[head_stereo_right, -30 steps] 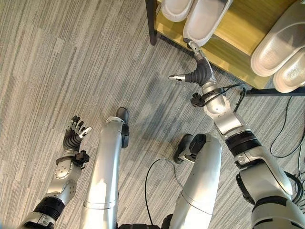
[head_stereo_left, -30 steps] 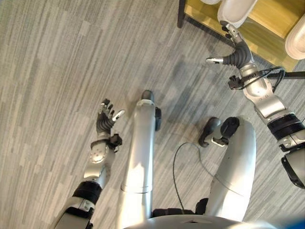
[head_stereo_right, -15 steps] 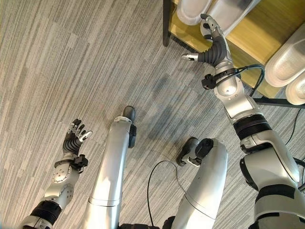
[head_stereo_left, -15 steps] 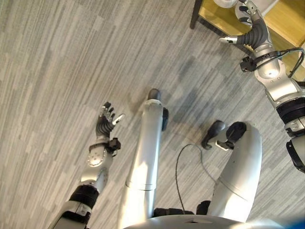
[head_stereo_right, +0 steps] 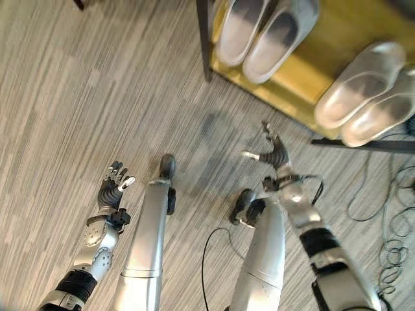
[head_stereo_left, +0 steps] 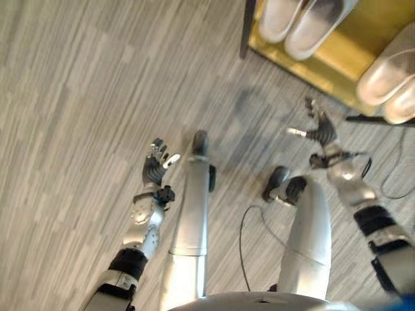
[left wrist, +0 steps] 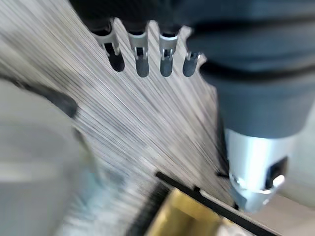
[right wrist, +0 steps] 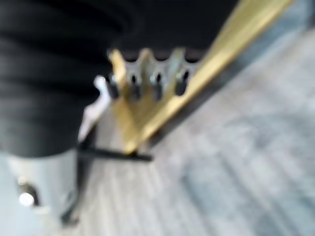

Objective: Arrange the slippers neatly on the shoe rack.

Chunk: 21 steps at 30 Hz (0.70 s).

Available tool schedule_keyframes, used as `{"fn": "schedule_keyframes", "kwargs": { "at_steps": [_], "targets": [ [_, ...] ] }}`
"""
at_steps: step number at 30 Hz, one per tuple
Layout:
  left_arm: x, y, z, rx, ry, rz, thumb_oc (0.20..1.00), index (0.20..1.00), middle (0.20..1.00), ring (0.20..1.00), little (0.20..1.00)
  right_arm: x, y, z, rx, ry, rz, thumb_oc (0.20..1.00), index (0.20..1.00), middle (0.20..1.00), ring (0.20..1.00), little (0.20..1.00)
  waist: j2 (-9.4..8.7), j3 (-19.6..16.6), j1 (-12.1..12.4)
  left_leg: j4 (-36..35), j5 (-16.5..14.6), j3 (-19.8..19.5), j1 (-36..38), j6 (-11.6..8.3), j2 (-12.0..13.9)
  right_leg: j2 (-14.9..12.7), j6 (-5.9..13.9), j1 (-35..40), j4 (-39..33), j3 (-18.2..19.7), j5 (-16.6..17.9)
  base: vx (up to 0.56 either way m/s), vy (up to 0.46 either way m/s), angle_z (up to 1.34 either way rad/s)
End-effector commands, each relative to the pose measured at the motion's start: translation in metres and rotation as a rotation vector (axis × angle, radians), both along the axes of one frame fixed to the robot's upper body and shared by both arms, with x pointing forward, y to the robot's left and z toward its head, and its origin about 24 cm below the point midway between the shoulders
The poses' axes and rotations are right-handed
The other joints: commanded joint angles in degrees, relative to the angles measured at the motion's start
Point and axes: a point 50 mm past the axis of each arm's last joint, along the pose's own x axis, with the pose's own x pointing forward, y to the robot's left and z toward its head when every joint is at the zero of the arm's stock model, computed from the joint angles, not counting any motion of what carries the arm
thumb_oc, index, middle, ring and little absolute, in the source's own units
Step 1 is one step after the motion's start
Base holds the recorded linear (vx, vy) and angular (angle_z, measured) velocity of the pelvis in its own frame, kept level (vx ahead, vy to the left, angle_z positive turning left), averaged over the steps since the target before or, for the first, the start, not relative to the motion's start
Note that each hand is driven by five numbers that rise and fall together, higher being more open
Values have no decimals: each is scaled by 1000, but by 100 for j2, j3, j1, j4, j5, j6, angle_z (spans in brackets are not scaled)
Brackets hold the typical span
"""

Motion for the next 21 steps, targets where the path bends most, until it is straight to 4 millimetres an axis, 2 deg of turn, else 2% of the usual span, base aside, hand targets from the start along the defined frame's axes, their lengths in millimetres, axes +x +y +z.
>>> {"fn": "schedule_keyframes", "kwargs": {
  "at_steps": [1, 2, 3, 5, 6, 7, 8, 9, 10, 12, 13, 14, 15, 16, 17, 21],
  "targets": [
    [-18, 15, -17, 0, 58, 41, 1000, 1000, 1000, 1000, 1000, -1, -7, -1, -13, -22, -53, 1000, 1000, 1000, 1000, 1000, 83, -118, -54, -705, 217, -260, 337, -136, 380, 294, 251, 122, -650, 329, 440, -99, -2, -5],
    [-21, 15, -19, 2, 66, 34, 1000, 1000, 1000, 1000, 1000, -11, -12, -17, -8, 29, -86, 1000, 1000, 1000, 1000, 1000, 80, -114, -57, -861, 250, -282, 564, -138, 417, 302, 250, 374, -850, 252, 484, -99, -2, -6],
    [-21, 15, -19, 2, 66, 34, 1000, 1000, 1000, 1000, 1000, -11, -12, -17, -8, 29, -86, 1000, 1000, 1000, 1000, 1000, 81, -110, -56, -863, 250, -284, 568, -138, 418, 303, 249, 381, -853, 249, 485, -55, -10, -7],
    [-25, 16, -22, 12, 85, 6, 1000, 1000, 1000, 1000, 1000, -32, -19, -49, 57, 140, -156, 1000, 1000, 1000, 1000, 1000, 72, -142, -101, -1280, 363, -290, 1094, -174, 552, 328, 299, 917, -1274, 127, 607, -63, -22, -4],
    [-29, 12, -27, 50, 118, -62, 1000, 1000, 1000, 1000, 1000, -45, -22, -68, 70, 216, -173, 1000, 1000, 1000, 1000, 1000, 80, -181, -111, -1648, 436, -306, 1571, -189, 619, 349, 332, 1323, -1549, 82, 633, -47, -22, -2],
    [-36, 10, -34, 62, 155, -107, 1000, 1000, 1000, 1000, 1000, -52, -25, -77, 58, 261, -179, 1000, 1000, 1000, 1000, 1000, 101, -167, -116, -1776, 467, -280, 1809, -186, 633, 347, 338, 1547, -1704, 39, 691, 0, 0, 0],
    [-36, 10, -34, 62, 156, -108, 1000, 1000, 1000, 1000, 1000, -52, -25, -78, 58, 261, -179, 1000, 1000, 1000, 1000, 1000, 103, -153, -113, -1788, 471, -281, 1835, -186, 637, 351, 337, 1575, -1719, 33, 696, 0, 0, 0],
    [-49, 7, -45, 101, 223, -210, 1000, 1000, 1000, 1000, 1000, -66, -31, -95, 22, 349, -192, 1000, 1000, 1000, 1000, 1000, 144, -213, -123, -2214, 576, -209, 2404, -205, 704, 377, 404, 2090, -2058, -81, 810, 13, -12, -10],
    [-57, 6, -52, 143, 264, -269, 1000, 1000, 1000, 1000, 1000, -73, -32, -103, 12, 393, -181, 1000, 1000, 1000, 1000, 1000, 164, -261, -123, -2532, 645, -185, 2785, -229, 741, 447, 456, 2453, -2295, -160, 842, 40, -14, -12],
    [-63, 5, -57, 145, 293, -293, 1000, 1000, 1000, 1000, 1000, -80, -34, -109, -4, 426, -185, 1000, 1000, 1000, 1000, 1000, 195, -265, -114, -2789, 717, -142, 3128, -240, 780, 471, 484, 2764, -2498, -232, 907, 50, -30, -7],
    [-74, 2, -68, 160, 352, -342, 1000, 1000, 1000, 1000, 1000, -92, -36, -121, -30, 493, -178, 1000, 1000, 1000, 1000, 1000, 222, -349, -113, -3193, 831, -77, 3648, -288, 816, 510, 536, 3335, -2949, -326, 1013, -9, -55, -6],
    [-78, -1, -73, 192, 379, -369, 1000, 1000, 1000, 1000, 1000, -100, -35, -129, -33, 533, -179, 1000, 1000, 1000, 1000, 1000, 273, -348, -85, -3653, 1164, -54, 4067, -318, 879, 590, 544, 3718, -3321, -448, 1303, 21, -50, -2],
    [-80, -3, -78, 210, 400, -378, 1000, 1000, 1000, 1000, 1000, -104, -35, -134, -39, 558, -177, 1000, 1000, 1000, 1000, 1000, 312, -338, -70, -3852, 1224, -39, 4341, -322, 897, 618, 551, 3967, -3523, -482, 1367, -13, -7, -4],
    [-80, -3, -78, 210, 400, -378, 1000, 1000, 1000, 1000, 1000, -104, -35, -134, -39, 558, -177, 1000, 1000, 1000, 1000, 1000, 313, -335, -70, -3853, 1224, -40, 4344, -322, 897, 619, 551, 3971, -3524, -482, 1368, 93, -52, -9],
    [-81, -9, -83, 272, 422, -416, 1000, 1000, 1000, 1000, 1000, -116, -35, -145, -48, 616, -192, 1000, 1000, 1000, 1000, 1000, 359, -373, -80, -4317, 1363, -6, 4947, -356, 956, 681, 622, 4513, -3922, -557, 1505, 87, -96, -12],
    [-72, -21, -84, 385, 414, -446, 1000, 1000, 1000, 1000, 1000, -137, -35, -162, -61, 715, -212, 1000, 1000, 1000, 1000, 1000, 451, -510, -141, -5004, 1552, 107, 5896, -389, 1090, 803, 707, 5391, -4587, -626, 1758, 100, -87, -2]
  ]
}}
